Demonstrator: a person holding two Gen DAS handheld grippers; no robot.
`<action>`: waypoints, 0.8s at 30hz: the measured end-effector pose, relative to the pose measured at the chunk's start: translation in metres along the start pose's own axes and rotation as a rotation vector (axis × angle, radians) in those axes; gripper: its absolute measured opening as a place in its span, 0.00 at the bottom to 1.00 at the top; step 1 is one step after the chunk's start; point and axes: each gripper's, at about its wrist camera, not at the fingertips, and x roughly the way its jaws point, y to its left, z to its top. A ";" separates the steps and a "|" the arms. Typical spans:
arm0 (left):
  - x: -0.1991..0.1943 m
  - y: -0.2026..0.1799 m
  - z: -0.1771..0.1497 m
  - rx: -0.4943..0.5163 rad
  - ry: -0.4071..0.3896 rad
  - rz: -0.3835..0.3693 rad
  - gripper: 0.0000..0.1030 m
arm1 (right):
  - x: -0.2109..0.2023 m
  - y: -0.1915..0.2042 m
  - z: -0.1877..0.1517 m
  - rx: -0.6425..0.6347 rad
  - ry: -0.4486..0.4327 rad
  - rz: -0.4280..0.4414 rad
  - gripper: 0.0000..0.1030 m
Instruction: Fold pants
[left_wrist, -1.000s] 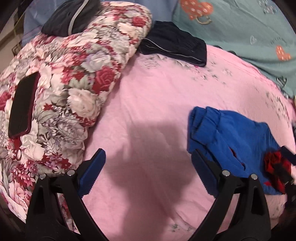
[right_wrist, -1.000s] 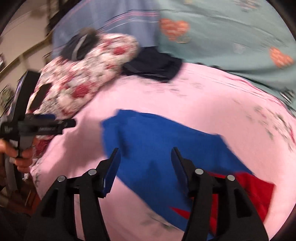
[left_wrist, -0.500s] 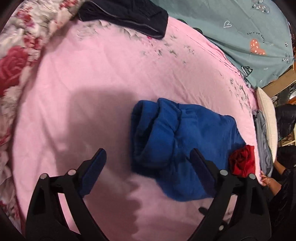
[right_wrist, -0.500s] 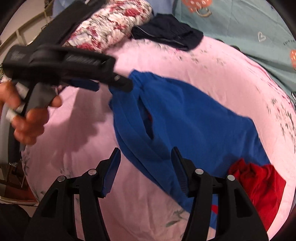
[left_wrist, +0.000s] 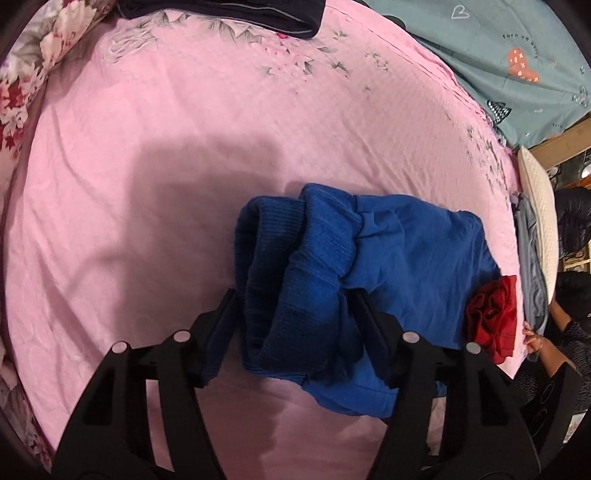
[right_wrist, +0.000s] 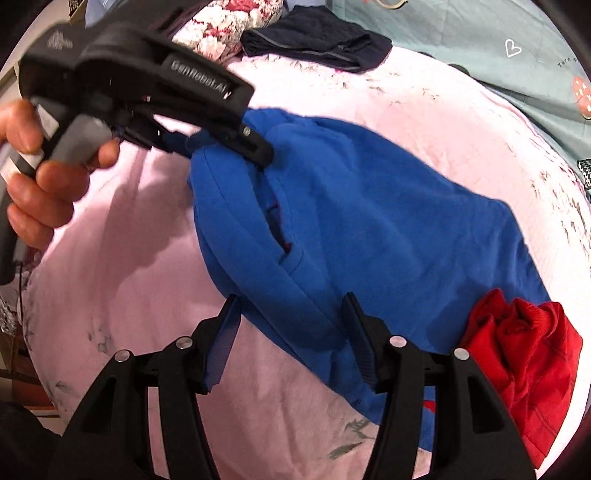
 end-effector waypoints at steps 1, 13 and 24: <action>0.000 -0.001 -0.001 0.005 -0.005 0.012 0.57 | 0.002 0.000 -0.001 0.000 0.004 -0.003 0.51; -0.024 -0.023 -0.017 0.068 -0.105 0.162 0.38 | -0.007 -0.007 0.002 -0.020 -0.029 0.034 0.23; -0.078 -0.093 -0.033 0.080 -0.223 0.138 0.37 | -0.053 -0.040 -0.003 0.042 -0.096 0.177 0.38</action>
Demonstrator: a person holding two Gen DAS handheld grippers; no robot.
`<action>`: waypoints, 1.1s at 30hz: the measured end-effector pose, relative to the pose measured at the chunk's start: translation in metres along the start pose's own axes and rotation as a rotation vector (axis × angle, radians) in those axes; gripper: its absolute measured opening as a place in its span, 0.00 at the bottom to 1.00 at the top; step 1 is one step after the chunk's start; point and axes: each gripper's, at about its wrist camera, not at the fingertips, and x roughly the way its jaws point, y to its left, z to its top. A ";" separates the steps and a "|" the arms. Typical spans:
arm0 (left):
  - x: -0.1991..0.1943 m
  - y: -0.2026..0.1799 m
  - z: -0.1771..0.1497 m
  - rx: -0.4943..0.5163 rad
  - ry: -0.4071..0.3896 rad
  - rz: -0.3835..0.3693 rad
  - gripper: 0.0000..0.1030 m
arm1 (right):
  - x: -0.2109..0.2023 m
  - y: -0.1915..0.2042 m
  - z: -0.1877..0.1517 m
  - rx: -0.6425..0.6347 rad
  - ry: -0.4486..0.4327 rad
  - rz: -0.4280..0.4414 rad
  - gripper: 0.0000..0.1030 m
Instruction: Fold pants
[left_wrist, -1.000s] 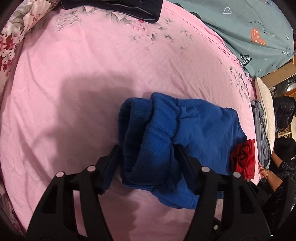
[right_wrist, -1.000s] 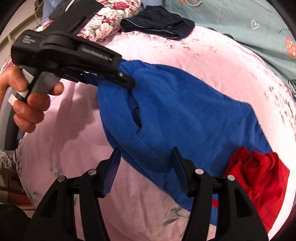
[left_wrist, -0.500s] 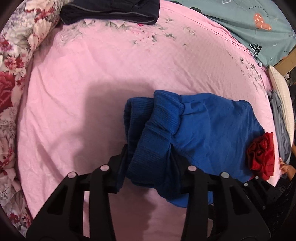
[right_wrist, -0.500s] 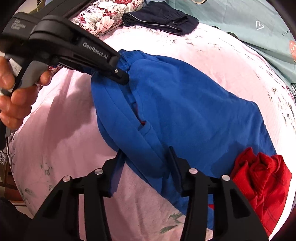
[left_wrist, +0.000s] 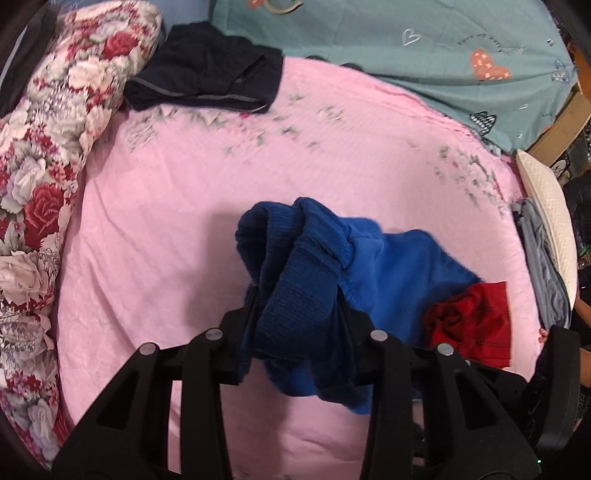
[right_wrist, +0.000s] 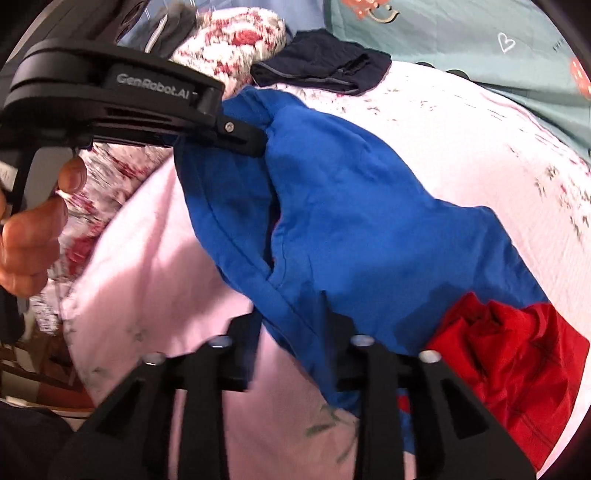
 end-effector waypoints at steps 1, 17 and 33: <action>-0.007 -0.014 -0.001 0.003 -0.011 -0.010 0.37 | -0.009 -0.004 -0.001 0.002 -0.019 0.009 0.43; 0.012 -0.262 -0.042 0.176 0.019 -0.088 0.37 | -0.120 -0.176 -0.085 0.286 -0.117 0.036 0.50; 0.022 -0.329 -0.063 0.202 0.019 -0.100 0.69 | -0.121 -0.265 -0.139 0.456 0.012 0.085 0.50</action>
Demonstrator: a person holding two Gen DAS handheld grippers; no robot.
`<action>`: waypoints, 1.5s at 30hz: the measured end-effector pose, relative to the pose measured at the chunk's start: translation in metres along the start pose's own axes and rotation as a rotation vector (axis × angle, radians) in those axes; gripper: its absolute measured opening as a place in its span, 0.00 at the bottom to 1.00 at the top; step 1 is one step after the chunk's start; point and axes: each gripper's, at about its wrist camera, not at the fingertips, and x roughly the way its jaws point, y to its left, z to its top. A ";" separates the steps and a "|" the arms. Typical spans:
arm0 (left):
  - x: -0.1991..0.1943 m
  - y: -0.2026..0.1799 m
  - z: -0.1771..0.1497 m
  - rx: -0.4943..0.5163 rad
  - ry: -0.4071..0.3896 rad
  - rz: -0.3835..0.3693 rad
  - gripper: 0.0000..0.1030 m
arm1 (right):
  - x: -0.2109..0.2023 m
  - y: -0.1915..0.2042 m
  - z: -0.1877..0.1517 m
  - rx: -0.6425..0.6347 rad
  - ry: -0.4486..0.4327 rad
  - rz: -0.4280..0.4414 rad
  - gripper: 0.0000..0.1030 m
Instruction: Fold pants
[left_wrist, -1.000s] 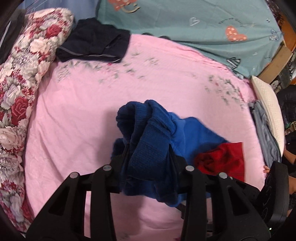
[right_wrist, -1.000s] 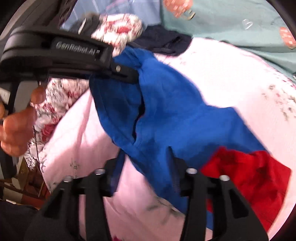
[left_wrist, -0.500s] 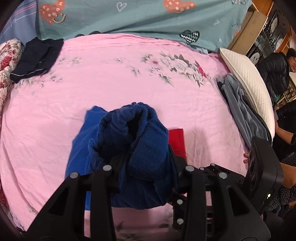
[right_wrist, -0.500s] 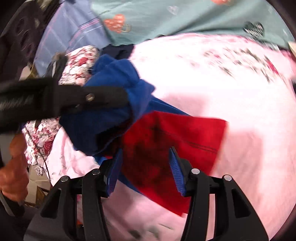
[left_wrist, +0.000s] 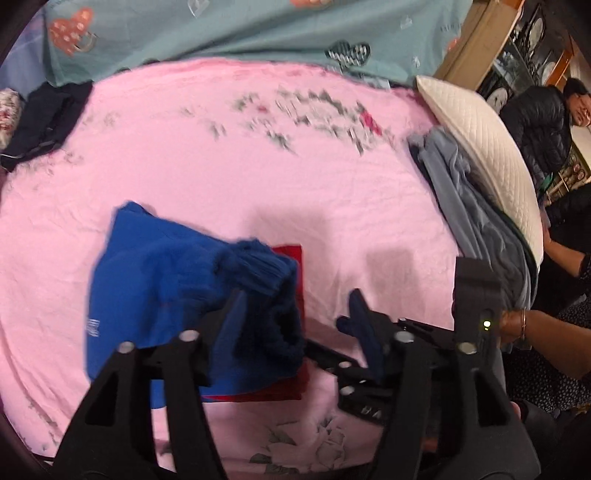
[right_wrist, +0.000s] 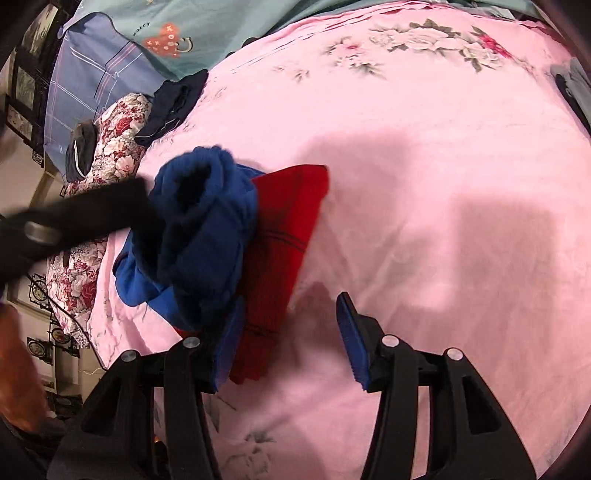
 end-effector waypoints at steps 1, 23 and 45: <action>-0.017 0.011 0.003 -0.017 -0.043 0.026 0.73 | -0.004 -0.003 -0.001 0.004 -0.007 0.003 0.50; -0.025 0.159 -0.031 -0.170 0.026 0.234 0.89 | -0.005 0.106 0.034 -0.007 -0.036 0.163 0.61; 0.056 0.145 -0.046 0.000 0.170 0.080 0.89 | -0.027 0.065 -0.015 0.178 -0.093 -0.055 0.51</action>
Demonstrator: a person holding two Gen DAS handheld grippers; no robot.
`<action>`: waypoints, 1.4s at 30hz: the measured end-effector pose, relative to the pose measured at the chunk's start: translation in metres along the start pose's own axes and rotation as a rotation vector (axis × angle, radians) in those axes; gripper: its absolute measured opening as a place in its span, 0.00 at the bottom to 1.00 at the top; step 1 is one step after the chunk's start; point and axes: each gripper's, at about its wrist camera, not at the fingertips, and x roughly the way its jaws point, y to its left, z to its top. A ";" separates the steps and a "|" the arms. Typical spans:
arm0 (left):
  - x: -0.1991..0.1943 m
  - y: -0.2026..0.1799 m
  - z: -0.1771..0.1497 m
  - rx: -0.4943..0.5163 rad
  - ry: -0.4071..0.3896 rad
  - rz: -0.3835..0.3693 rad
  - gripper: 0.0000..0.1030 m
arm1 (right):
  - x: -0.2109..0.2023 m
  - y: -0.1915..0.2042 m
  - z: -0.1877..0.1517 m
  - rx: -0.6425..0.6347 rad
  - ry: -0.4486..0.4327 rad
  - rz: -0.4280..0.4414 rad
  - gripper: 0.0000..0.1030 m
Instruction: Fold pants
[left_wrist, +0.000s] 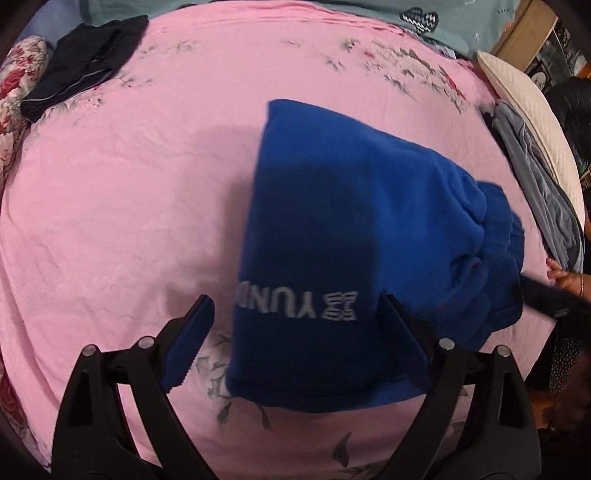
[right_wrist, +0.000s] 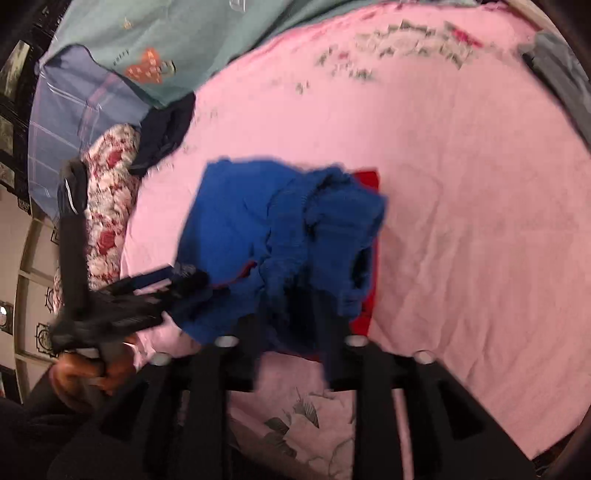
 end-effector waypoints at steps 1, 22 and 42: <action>0.003 0.000 0.000 -0.001 0.003 0.001 0.89 | -0.009 0.001 0.001 -0.003 -0.041 -0.017 0.58; 0.006 -0.012 -0.005 0.002 0.012 0.060 0.93 | 0.029 -0.018 0.033 -0.063 0.016 -0.193 0.16; -0.026 0.002 -0.024 -0.067 -0.101 -0.126 0.92 | 0.077 0.124 0.102 -0.424 0.062 0.142 0.36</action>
